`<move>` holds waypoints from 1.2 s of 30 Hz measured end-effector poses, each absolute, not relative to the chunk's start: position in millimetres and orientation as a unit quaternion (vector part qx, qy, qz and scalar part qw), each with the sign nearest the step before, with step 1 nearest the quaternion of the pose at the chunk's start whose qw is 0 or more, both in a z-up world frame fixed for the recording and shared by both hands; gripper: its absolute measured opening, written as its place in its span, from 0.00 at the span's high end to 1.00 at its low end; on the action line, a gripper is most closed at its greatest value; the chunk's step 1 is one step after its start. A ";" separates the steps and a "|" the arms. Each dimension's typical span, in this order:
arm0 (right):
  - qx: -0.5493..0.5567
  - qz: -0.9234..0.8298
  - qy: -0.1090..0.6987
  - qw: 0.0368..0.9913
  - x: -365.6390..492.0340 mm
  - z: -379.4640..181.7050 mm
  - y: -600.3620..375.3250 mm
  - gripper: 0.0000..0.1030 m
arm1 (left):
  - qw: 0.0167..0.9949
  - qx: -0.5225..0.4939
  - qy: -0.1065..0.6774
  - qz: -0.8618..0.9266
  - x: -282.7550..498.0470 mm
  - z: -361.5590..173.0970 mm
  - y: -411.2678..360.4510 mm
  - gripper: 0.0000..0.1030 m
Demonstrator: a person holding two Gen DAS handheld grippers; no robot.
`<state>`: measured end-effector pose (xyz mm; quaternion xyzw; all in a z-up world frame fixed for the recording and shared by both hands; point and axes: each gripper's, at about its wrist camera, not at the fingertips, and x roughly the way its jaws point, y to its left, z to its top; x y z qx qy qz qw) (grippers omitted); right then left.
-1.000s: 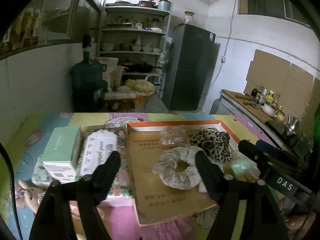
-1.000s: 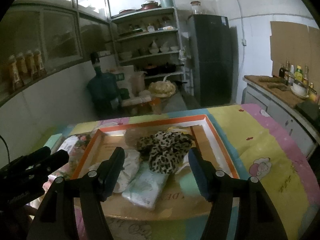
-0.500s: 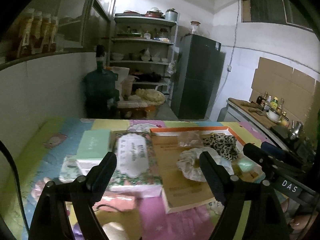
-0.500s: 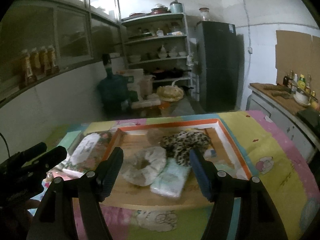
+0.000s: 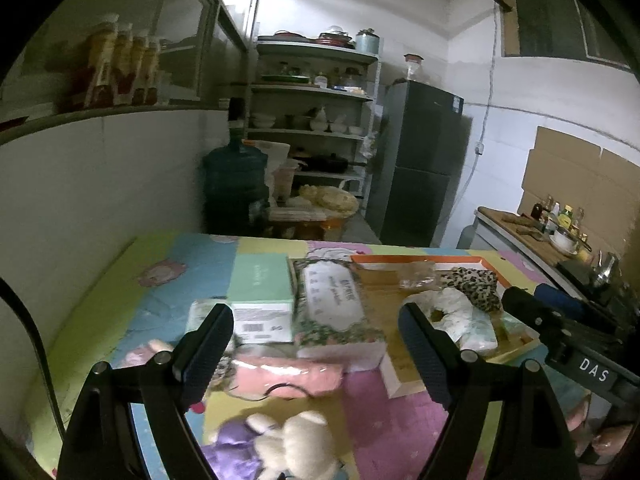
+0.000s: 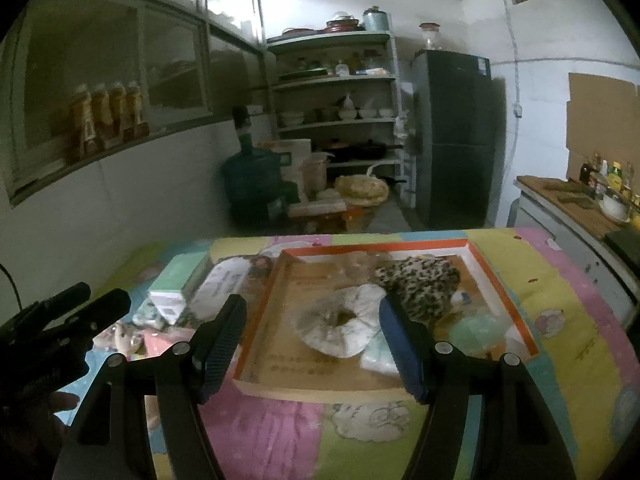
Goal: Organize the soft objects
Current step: 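Lift both tools from the tray and move them over the plush toys, then grasp the cream plush toy with the right tool while the left tool grasps the beige teddy bear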
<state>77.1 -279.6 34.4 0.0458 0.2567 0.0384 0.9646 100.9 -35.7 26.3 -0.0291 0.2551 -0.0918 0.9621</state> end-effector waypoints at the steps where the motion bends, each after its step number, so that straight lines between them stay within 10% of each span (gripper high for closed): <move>1: 0.045 0.040 0.257 0.964 76.2 34.1 -277.8 0.31 | 0.962 -0.030 0.255 -0.090 99.2 26.3 -32.4 0.18; 36: 0.021 0.200 0.364 0.909 80.3 -47.8 -149.8 0.31 | 0.956 -0.108 0.273 -0.003 72.1 -17.6 113.0 0.18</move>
